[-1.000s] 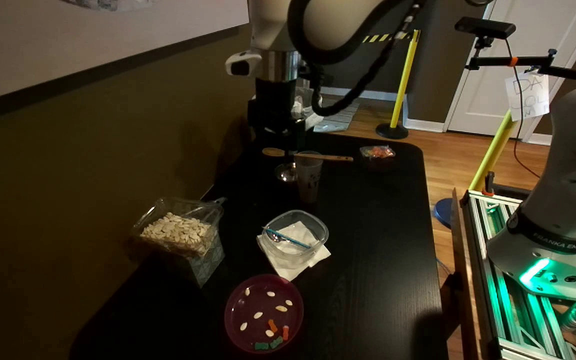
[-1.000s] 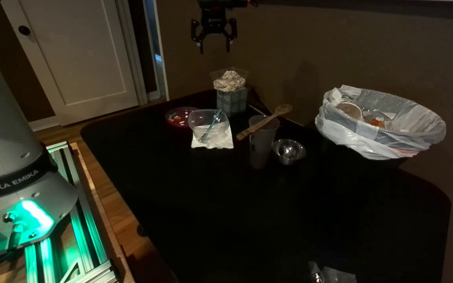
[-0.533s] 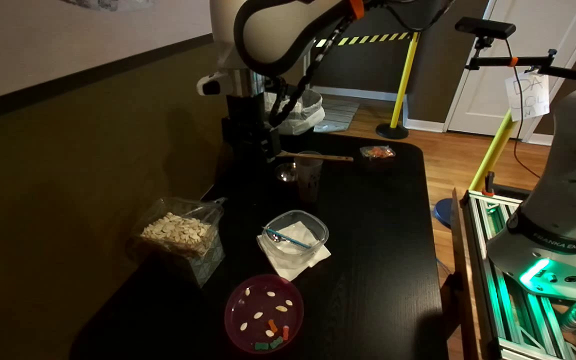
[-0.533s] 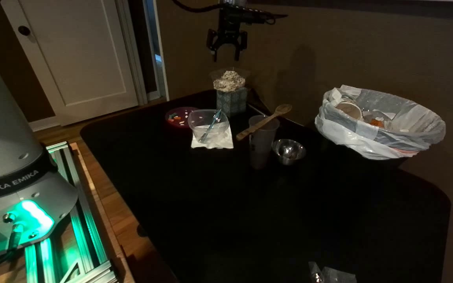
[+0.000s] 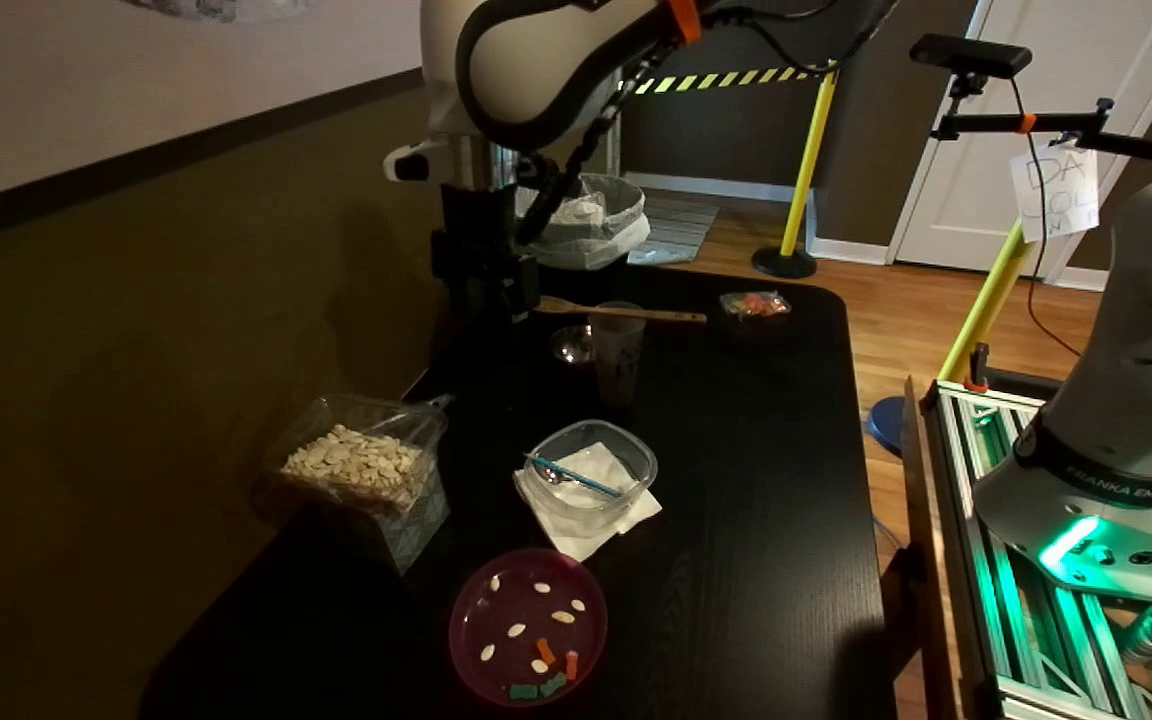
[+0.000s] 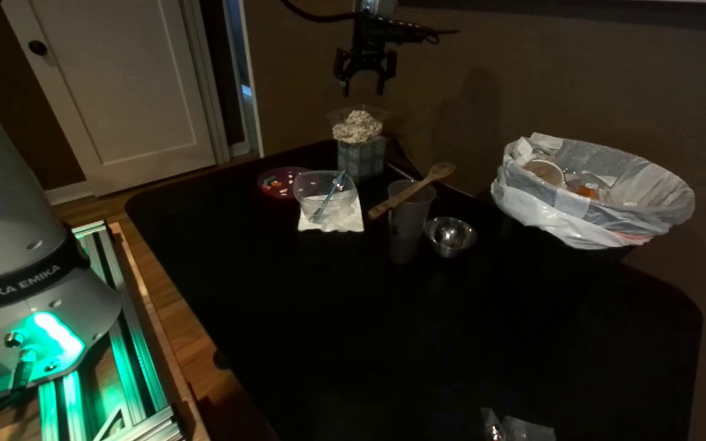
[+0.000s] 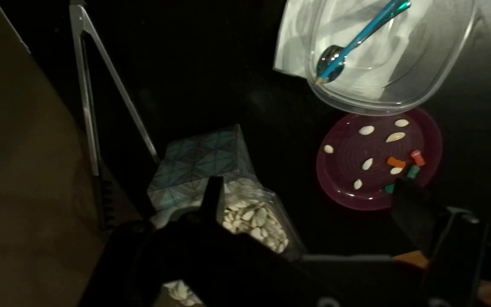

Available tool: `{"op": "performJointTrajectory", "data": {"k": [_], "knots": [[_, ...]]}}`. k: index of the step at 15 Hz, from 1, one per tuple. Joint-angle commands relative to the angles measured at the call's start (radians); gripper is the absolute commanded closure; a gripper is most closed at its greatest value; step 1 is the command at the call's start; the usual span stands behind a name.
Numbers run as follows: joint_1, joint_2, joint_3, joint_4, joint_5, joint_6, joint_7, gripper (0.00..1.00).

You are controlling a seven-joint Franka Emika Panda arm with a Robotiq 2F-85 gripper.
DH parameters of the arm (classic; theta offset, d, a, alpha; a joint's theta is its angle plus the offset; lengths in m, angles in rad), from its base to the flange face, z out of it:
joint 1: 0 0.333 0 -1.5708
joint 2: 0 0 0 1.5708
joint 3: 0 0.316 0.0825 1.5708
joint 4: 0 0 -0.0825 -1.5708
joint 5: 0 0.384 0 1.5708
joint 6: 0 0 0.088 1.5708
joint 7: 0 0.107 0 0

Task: Put the tongs in the clear bowl

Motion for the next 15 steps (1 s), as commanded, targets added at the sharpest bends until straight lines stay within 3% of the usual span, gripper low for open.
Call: {"op": "performJointTrajectory", "data": {"k": [1,4,6,7,9,12,15], "knots": [[-0.075,0.167,-0.002,0.15,0.027,0.049,-0.008,0.0],[-0.119,0.337,0.013,0.301,0.04,-0.016,0.008,0.0],[-0.108,0.438,0.011,0.382,0.008,-0.08,0.043,0.0],[-0.13,0.312,0.014,0.244,0.006,-0.011,0.012,0.0],[-0.124,0.4,0.019,0.31,0.003,-0.03,0.023,0.0],[-0.117,0.433,0.022,0.351,0.002,-0.038,0.035,0.0],[-0.135,0.512,0.051,0.423,-0.004,0.111,-0.075,0.0]]}}
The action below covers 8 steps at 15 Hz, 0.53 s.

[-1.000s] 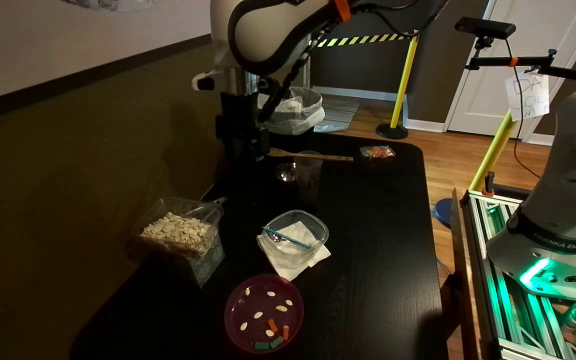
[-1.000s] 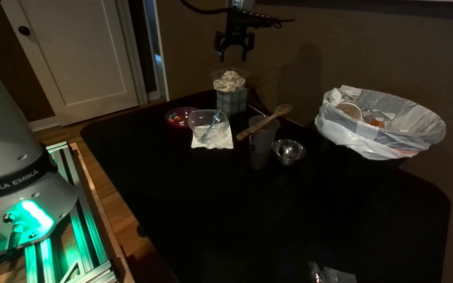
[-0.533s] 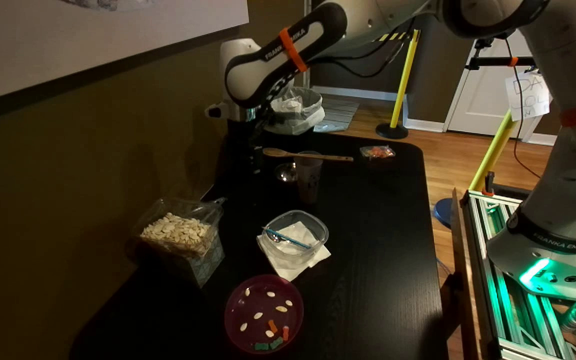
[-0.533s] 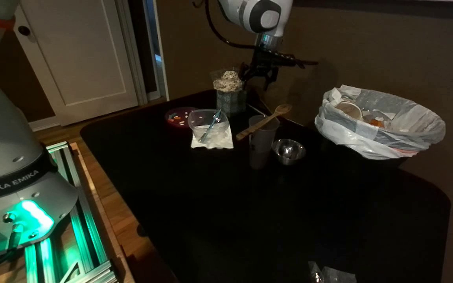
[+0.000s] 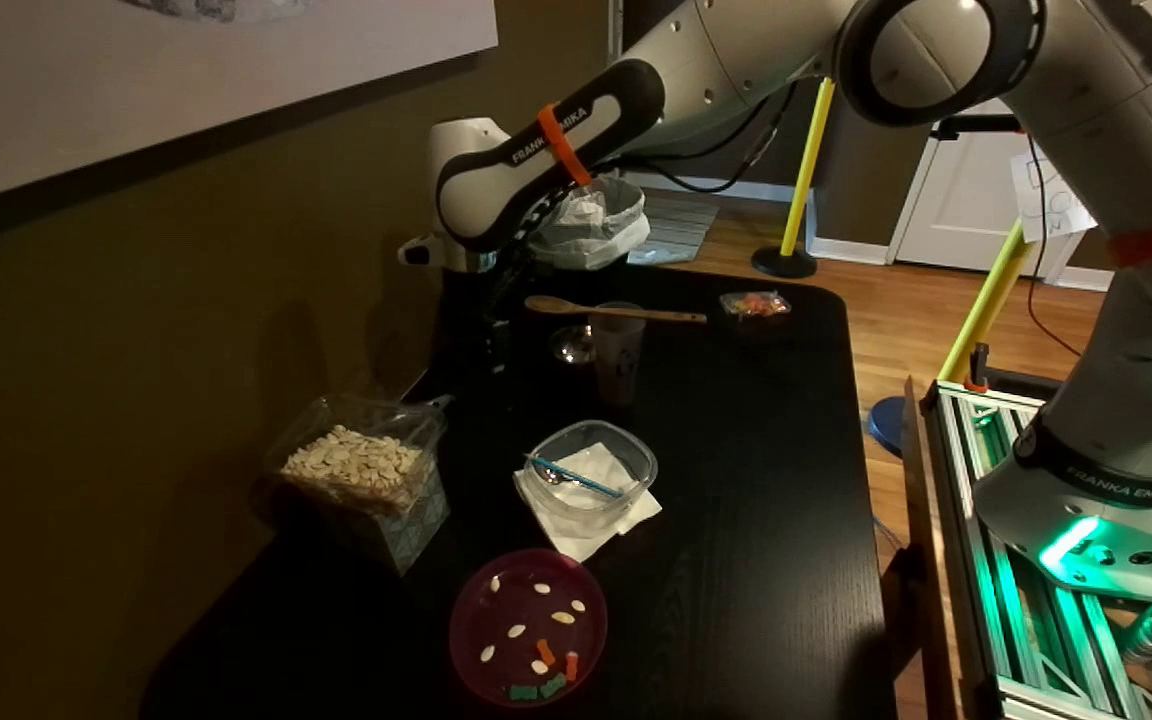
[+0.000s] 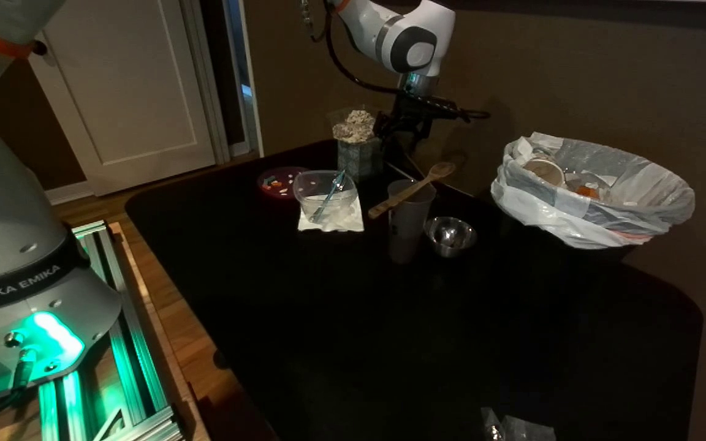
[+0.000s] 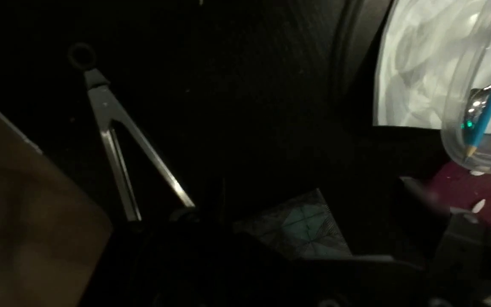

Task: Put the tongs in the clear bowl

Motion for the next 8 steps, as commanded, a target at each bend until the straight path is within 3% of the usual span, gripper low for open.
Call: {"op": "performJointTrajectory", "data": {"k": [1,5,8], "knots": [[-0.025,0.114,0.036,0.103,-0.033,0.107,-0.125,0.0],[-0.049,0.259,0.08,0.257,-0.008,0.104,-0.254,0.0],[-0.032,0.365,0.096,0.367,-0.005,0.099,-0.283,0.0]]}}
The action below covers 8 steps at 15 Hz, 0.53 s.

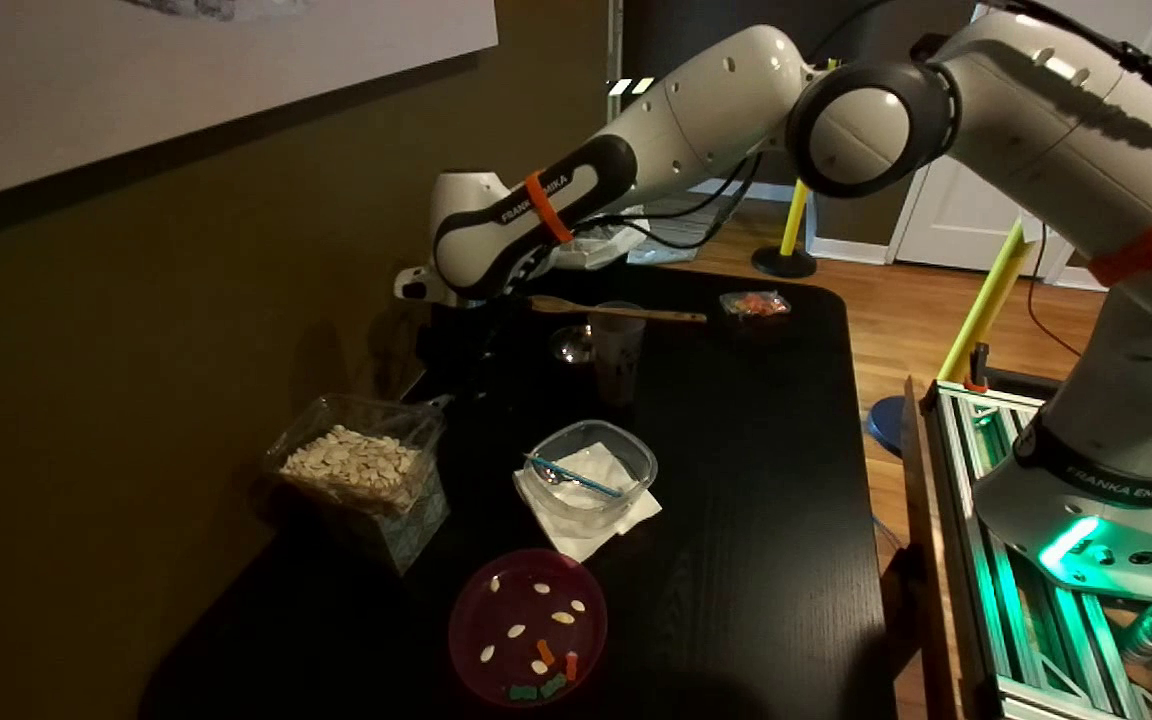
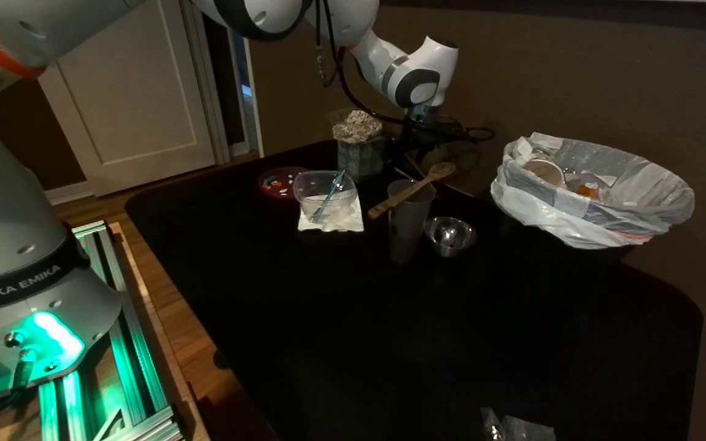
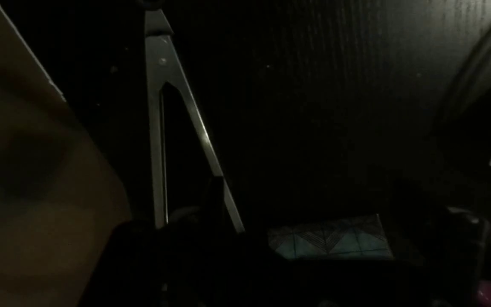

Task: Put the tongs in the clear bowl

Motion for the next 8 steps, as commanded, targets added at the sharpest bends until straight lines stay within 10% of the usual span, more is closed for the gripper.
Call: {"op": "performJointTrajectory", "data": {"k": [1,8], "knots": [[0.011,0.167,0.04,0.198,0.005,-0.017,-0.048,0.0],[0.045,0.317,0.078,0.364,0.016,0.005,-0.05,0.05]]}}
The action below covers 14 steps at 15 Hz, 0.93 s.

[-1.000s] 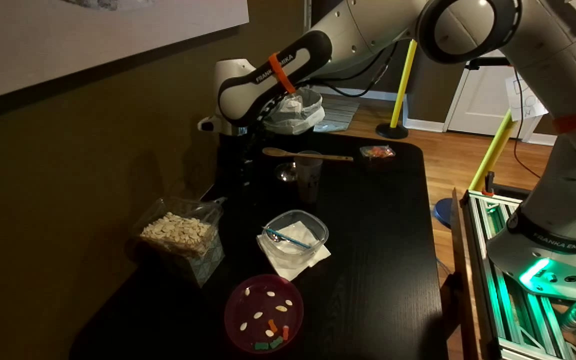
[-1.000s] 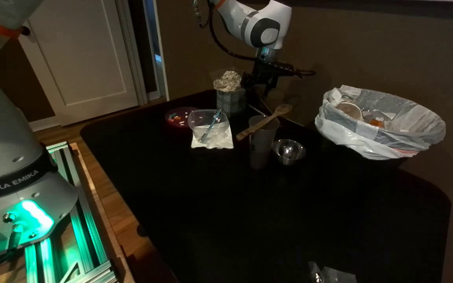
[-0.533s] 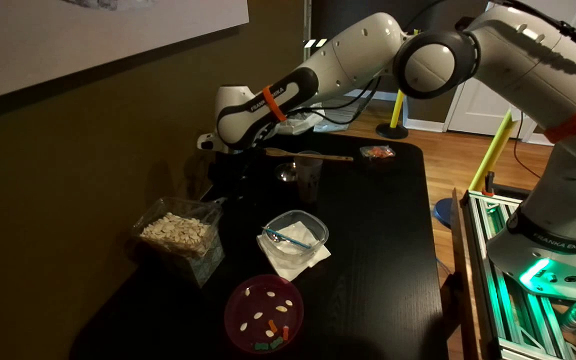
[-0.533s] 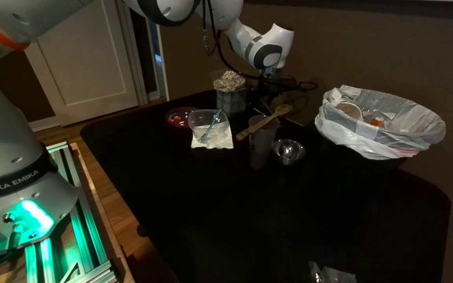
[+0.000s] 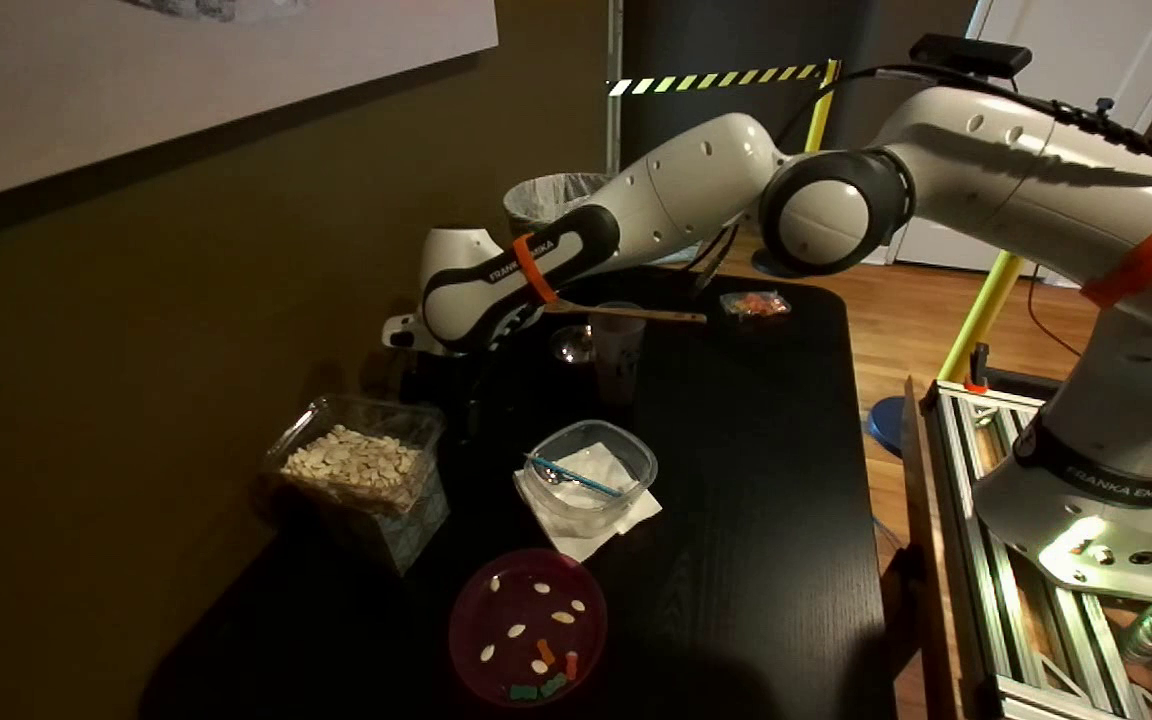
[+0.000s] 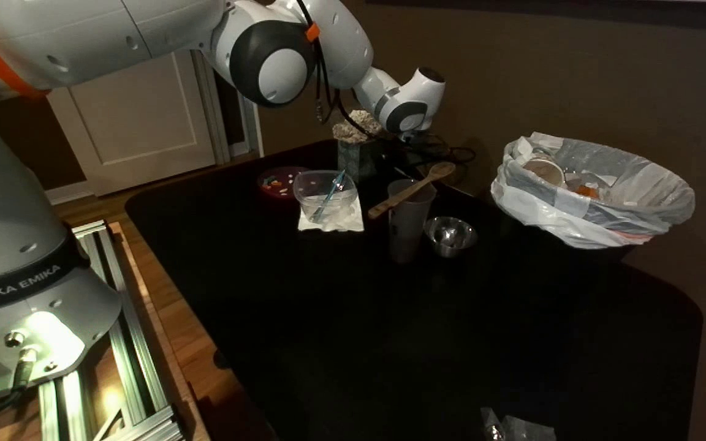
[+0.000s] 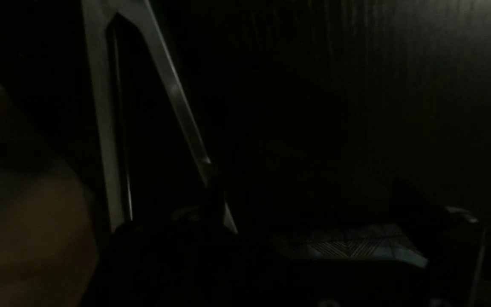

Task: Put the tongs in the clear bowl

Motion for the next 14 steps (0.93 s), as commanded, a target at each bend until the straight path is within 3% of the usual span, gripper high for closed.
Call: {"op": "performJointTrajectory", "data": {"k": [1,2,6,10,13,14], "knots": [[0.008,0.1,0.027,0.143,0.023,0.007,-0.02,0.06],[0.009,0.112,0.032,0.164,0.027,0.006,-0.023,0.09],[0.015,0.153,0.036,0.238,0.032,0.003,-0.016,0.03],[0.02,0.185,0.035,0.28,0.015,-0.002,-0.005,0.12],[0.021,0.203,0.036,0.301,0.016,-0.003,-0.002,0.25],[0.021,0.207,0.036,0.306,0.016,-0.003,-0.001,0.37]]}}
